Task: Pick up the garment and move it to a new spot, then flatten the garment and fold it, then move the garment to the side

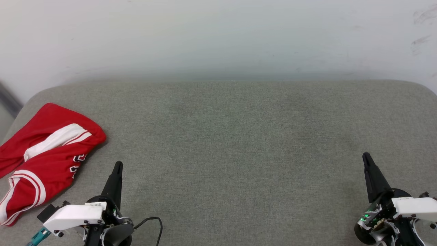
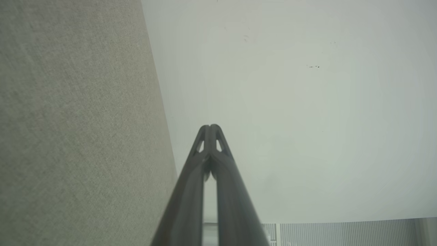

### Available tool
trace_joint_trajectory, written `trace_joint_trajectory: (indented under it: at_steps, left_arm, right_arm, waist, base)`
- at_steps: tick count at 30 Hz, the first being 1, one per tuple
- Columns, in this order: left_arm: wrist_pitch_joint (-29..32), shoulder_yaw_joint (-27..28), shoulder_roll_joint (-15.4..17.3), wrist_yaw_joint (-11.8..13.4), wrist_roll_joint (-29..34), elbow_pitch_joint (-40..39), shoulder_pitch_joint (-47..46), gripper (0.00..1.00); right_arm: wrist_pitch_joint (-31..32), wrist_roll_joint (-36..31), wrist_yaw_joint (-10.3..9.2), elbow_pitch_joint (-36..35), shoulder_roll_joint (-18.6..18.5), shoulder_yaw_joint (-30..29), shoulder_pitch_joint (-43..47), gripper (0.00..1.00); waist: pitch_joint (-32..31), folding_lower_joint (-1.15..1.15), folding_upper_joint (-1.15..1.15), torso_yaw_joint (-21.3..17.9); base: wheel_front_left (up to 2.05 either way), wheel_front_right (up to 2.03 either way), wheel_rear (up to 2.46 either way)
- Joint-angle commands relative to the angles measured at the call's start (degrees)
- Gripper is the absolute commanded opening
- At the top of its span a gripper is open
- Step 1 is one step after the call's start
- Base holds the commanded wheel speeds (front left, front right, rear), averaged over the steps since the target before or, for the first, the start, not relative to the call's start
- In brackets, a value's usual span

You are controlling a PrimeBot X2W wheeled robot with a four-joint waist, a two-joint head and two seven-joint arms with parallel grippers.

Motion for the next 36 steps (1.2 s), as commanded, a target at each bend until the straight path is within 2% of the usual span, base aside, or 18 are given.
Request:
trace_joint_trajectory:
  at_steps: [1,23,24,36]
  left_arm:
    - [0.1,0.1,-0.1,-0.1,-0.1,0.0,-0.3,0.0]
    - [0.1,0.1,-0.1,-0.1,0.0,0.0,-0.4,0.0]
    - [0.0,0.0,0.0,0.0,0.0,0.0,0.0,1.0]
    - [-3.0,-3.1,0.0,0.0,1.3,-1.0,0.3,1.0]
  right_arm:
    - [0.1,-0.3,-0.02,0.1,0.2,0.0,-0.7,0.0]
    - [0.1,-0.3,-0.02,0.1,0.2,0.0,-0.7,0.0]
    - [0.0,0.0,0.0,0.0,0.0,0.0,0.0,1.0]
    - [-2.9,-1.0,0.0,-1.8,0.0,1.4,1.7,1.0]
  waist:
    - [0.0,0.0,0.0,0.0]
    - [0.0,0.0,0.0,0.0]
    - [0.0,0.0,0.0,0.0]
    - [0.0,0.0,0.0,0.0]
  base:
    - [0.0,0.0,0.0]
    - [0.0,0.0,0.0]
    - [0.0,0.0,0.0]
    - [0.0,0.0,0.0]
